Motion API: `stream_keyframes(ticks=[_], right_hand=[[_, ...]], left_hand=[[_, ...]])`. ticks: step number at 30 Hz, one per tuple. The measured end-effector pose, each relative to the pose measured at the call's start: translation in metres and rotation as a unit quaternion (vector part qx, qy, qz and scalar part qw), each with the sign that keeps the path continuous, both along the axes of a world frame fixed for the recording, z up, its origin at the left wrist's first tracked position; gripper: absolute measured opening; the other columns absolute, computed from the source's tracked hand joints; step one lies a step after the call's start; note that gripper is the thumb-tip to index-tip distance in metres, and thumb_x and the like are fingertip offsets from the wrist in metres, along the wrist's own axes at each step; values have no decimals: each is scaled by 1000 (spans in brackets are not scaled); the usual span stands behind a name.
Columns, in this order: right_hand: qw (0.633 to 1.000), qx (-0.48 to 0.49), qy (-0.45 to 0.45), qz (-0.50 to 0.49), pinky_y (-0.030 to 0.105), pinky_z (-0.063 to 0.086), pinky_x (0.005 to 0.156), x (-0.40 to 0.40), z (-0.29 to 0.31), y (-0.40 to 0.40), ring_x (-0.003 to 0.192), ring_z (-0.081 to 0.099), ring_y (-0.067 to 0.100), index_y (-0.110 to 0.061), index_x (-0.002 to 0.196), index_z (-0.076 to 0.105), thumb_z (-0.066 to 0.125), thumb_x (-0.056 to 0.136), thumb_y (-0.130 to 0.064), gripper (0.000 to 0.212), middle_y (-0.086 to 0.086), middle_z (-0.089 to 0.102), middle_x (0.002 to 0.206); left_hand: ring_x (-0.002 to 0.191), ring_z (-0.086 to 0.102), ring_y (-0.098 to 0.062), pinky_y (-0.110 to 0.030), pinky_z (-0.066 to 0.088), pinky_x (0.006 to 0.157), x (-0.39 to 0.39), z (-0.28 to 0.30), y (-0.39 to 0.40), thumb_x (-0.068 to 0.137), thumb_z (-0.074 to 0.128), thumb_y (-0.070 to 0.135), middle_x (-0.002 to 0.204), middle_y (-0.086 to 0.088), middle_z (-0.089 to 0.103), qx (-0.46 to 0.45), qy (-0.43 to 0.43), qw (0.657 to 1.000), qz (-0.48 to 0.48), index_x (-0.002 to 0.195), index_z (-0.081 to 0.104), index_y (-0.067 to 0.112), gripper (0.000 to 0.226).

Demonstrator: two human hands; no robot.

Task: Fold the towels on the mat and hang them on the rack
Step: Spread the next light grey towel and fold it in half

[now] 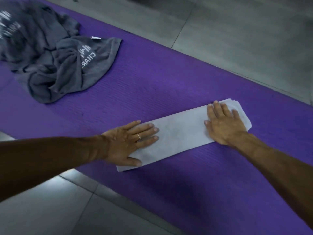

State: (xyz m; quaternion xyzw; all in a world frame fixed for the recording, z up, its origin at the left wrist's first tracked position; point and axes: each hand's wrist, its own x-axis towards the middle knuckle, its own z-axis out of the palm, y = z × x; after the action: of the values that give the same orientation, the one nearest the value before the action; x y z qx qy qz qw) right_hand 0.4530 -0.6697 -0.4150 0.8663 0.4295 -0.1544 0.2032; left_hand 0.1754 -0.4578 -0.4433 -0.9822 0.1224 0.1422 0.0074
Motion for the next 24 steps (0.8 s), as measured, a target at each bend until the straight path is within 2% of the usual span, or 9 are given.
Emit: stream_keyframes(ticks=[3,5,8,12,15,17,19,21,24], right_hand=[[996,38,37,73,44,20,117,-48,29,28,146,16,28,-13,152,17,36,98,-30,59,8,6,162],[983,103,105,108,38,24,114,-96,40,43,143,24,25,-19,149,28,44,96,-32,57,5,16,160],[955,199,186,118,36,31,110,-160,35,58,135,34,19,-21,142,42,54,90,-39,57,-1,33,150],[947,215,199,130,39,37,106,-195,10,54,129,38,20,-19,138,45,69,74,-48,74,0,43,140],[948,238,188,97,37,42,100,-200,-1,52,118,45,20,-16,129,50,73,72,-51,71,2,49,128],[936,294,191,42,34,45,87,-202,2,58,97,51,16,-16,111,57,69,83,-40,39,-2,54,106],[912,329,241,-46,26,43,71,-199,15,65,78,51,11,-22,89,54,64,89,-33,14,-7,55,86],[868,345,328,-140,22,45,67,-189,30,64,76,58,11,-22,89,59,62,92,-30,9,-9,63,83],[759,378,443,-290,34,53,92,-169,45,46,97,68,13,-18,109,67,59,95,-30,21,-3,73,103]], left_hand=[[143,-30,-19,-43,-7,120,-29,10,20,86,24,76,155,-2,-33,15,76,997,-18,149,-25,23,96],[143,-30,-20,-41,-10,119,-38,4,23,82,29,80,154,-3,-34,16,66,998,-9,150,-24,21,104],[149,-2,-27,-45,5,119,-44,-8,21,80,36,77,162,-11,0,-28,-27,999,13,155,6,14,103],[141,34,-20,-42,34,114,-48,-2,24,87,35,59,150,-7,41,-160,-117,978,72,145,41,13,74],[130,48,-11,-34,41,106,-42,9,26,83,33,65,137,0,57,-295,-58,926,227,137,53,22,72],[100,65,-11,-38,50,89,-35,18,26,85,47,60,106,0,71,-370,-23,887,276,112,66,14,56],[68,62,-11,-37,51,70,-26,30,29,83,58,57,75,2,66,-461,-12,824,330,88,64,6,52],[59,52,-7,-28,43,61,-19,44,34,70,58,69,65,5,57,-526,-6,772,357,82,63,4,67],[78,59,-8,-28,46,75,-12,58,36,57,72,61,81,3,65,-633,39,685,358,93,68,10,62]])
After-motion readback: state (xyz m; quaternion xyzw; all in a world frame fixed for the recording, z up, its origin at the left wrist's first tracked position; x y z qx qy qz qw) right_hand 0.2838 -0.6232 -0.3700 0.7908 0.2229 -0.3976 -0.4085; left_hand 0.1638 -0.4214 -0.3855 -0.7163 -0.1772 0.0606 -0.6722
